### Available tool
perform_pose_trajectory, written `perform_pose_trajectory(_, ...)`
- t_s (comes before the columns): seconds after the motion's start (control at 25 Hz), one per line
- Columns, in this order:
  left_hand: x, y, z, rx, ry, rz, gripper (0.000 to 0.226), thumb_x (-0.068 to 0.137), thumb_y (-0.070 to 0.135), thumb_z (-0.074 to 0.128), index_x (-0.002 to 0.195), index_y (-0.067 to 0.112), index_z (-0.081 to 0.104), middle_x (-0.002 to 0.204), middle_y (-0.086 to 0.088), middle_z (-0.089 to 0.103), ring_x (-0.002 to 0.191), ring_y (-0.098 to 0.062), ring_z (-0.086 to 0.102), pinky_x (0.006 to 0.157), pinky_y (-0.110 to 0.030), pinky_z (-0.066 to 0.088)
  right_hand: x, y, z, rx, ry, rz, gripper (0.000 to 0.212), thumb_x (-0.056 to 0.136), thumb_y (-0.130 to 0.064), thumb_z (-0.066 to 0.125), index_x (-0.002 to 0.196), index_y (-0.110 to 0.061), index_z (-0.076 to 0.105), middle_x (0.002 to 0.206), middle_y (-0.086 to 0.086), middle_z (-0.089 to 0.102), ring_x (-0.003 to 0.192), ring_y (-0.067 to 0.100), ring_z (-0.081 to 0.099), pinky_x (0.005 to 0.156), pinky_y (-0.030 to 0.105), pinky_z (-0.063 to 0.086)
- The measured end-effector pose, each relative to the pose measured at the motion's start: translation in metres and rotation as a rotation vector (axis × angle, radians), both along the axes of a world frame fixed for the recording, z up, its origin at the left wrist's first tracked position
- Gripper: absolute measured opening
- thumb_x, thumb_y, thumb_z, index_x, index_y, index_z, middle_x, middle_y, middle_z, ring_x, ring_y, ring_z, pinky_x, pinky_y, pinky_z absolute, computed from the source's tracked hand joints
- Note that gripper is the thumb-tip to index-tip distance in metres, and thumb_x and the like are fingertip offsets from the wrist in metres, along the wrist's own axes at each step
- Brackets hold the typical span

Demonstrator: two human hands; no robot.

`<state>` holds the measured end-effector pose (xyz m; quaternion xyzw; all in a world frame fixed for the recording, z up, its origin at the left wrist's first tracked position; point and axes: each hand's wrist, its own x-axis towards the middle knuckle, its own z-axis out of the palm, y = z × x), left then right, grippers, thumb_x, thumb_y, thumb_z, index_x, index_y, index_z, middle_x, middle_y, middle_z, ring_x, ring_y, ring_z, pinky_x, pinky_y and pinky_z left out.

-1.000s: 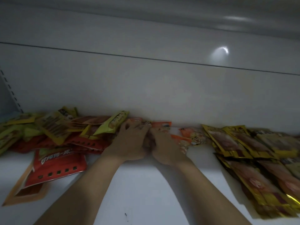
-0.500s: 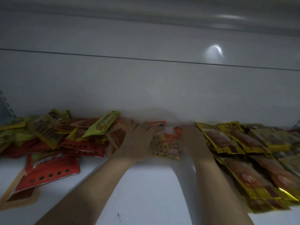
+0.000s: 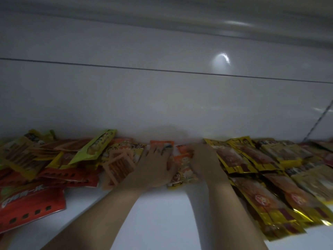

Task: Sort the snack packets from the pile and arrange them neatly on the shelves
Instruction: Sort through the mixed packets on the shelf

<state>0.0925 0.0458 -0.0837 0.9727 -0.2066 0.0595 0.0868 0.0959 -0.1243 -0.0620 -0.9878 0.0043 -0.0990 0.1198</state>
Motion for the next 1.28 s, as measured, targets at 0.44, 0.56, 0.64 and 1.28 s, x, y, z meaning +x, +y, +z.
perform_pose_trajectory(0.44, 0.006, -0.003, -0.008, -0.287, 0.075, -0.121, 0.049, 0.101, 0.044, 0.039, 0.145, 0.022, 0.039, 0.158, 0.0, 0.026, 0.145, -0.015, 0.023, 0.115, -0.027, 0.02, -0.003, 0.012, 0.005, 0.061, -0.023, 0.025, 0.034, 0.101, -0.022, 0.037, 0.123, -0.013, 0.061, 0.128, 0.005, 0.06, 0.118, 0.022, 0.056, 0.098, 0.032, 0.044)
perform_pose_trajectory(0.56, 0.007, -0.005, -0.006, -0.304, 0.05, -0.15, 0.041, 0.104, 0.032, 0.039, 0.142, 0.02, 0.044, 0.156, -0.001, 0.029, 0.144, -0.015, 0.022, 0.111, -0.019, 0.015, -0.006, 0.011, -0.001, 0.026, 0.081, -0.056, 0.034, 0.101, -0.026, 0.037, 0.106, -0.008, 0.066, 0.112, 0.01, 0.067, 0.105, 0.025, 0.062, 0.078, 0.03, 0.045)
perform_pose_trajectory(0.64, 0.006, -0.009, -0.004, -0.288, 0.058, -0.167, 0.041, 0.105, 0.03, 0.038, 0.144, 0.017, 0.044, 0.157, -0.003, 0.028, 0.144, -0.016, 0.021, 0.111, -0.017, 0.011, -0.006, 0.009, -0.005, 0.045, 0.109, -0.078, 0.032, 0.098, -0.028, 0.041, 0.109, -0.009, 0.065, 0.111, 0.01, 0.067, 0.102, 0.028, 0.064, 0.078, 0.032, 0.049)
perform_pose_trajectory(1.28, -0.002, 0.007, 0.013, -0.185, -0.059, -0.16, 0.043, 0.096, 0.036, 0.036, 0.133, 0.034, 0.057, 0.139, 0.004, 0.055, 0.129, -0.02, 0.046, 0.102, -0.042, 0.044, -0.058, 0.031, 0.003, -0.127, -0.122, -0.039, 0.039, 0.083, -0.048, 0.05, 0.097, -0.017, 0.07, 0.099, 0.008, 0.067, 0.091, 0.031, 0.065, 0.074, 0.036, 0.054)
